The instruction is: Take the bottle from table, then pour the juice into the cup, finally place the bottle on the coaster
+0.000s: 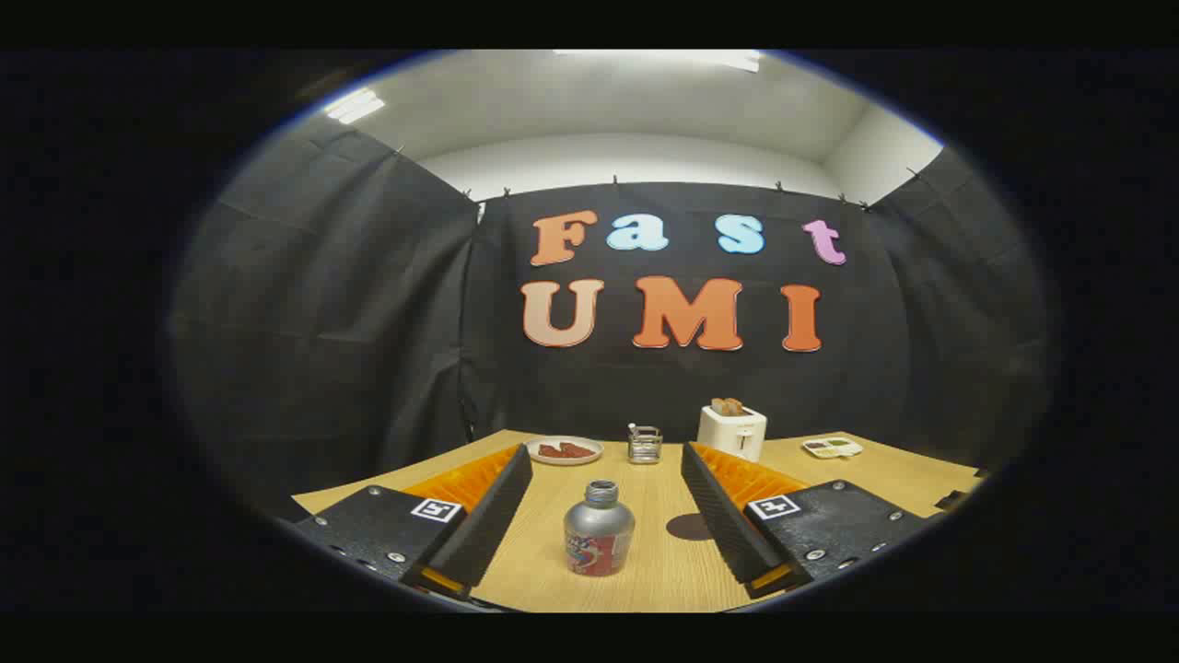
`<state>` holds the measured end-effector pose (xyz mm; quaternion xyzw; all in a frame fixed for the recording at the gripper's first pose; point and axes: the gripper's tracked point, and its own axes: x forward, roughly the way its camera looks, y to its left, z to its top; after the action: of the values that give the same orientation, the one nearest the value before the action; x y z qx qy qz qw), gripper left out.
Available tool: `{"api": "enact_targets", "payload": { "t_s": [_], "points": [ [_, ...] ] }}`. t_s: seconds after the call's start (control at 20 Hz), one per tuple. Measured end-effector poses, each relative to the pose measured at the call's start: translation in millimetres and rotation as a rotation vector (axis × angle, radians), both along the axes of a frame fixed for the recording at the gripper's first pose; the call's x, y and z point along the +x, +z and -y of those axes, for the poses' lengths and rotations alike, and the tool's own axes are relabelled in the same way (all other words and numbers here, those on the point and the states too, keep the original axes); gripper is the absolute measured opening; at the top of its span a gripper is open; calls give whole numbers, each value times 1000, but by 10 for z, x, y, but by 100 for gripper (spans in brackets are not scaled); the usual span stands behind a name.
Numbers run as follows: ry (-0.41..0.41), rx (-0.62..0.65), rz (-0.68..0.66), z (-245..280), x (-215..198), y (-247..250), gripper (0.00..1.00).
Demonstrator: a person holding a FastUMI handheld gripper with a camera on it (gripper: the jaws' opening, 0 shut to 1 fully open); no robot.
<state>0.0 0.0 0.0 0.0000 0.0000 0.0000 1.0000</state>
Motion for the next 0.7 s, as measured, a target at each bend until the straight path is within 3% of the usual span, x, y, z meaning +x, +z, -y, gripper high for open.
{"api": "enact_targets", "payload": {
  "t_s": [0.7],
  "points": [
    [-15,-16,-10,40,-135,-38,97]
  ]
}}
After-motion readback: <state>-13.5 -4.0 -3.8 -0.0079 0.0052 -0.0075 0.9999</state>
